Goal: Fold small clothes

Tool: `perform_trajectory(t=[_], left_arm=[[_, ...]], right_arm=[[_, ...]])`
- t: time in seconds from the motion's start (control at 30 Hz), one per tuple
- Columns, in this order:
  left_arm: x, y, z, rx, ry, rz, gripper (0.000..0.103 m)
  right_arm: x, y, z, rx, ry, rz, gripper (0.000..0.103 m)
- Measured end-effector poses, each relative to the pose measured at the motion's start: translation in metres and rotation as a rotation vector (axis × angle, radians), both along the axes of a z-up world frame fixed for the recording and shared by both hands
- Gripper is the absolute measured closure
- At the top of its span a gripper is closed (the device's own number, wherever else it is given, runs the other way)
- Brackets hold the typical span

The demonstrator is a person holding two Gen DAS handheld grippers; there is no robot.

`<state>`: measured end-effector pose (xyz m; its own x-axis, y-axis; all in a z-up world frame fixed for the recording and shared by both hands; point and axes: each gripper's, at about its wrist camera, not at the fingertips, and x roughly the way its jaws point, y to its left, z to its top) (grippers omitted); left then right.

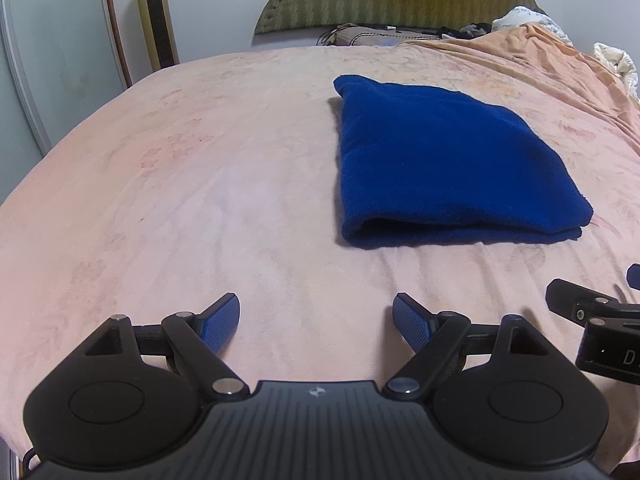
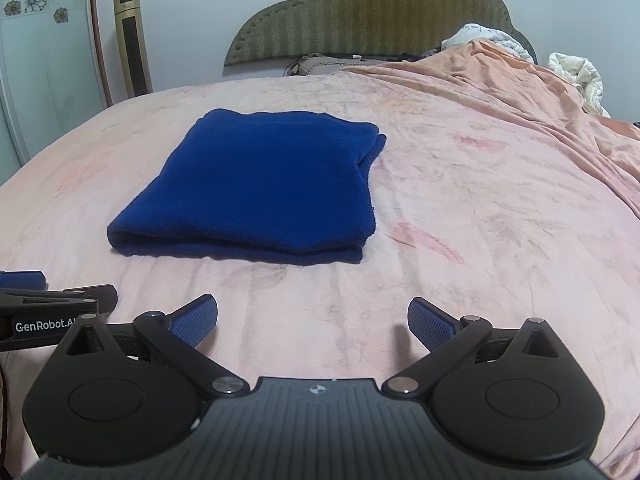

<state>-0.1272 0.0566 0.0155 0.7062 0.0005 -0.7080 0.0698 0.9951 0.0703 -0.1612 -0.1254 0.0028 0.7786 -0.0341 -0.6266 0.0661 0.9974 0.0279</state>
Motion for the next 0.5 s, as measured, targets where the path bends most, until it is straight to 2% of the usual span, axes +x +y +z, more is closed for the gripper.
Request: perform_trajectory(t=[0.5], left_arm=[[-0.0014,0.0013,-0.0012,0.014,-0.005,0.013,0.019]], right_arm=[[-0.0006,0.0009,-0.0001,0.001,0.002,0.006,0.000]])
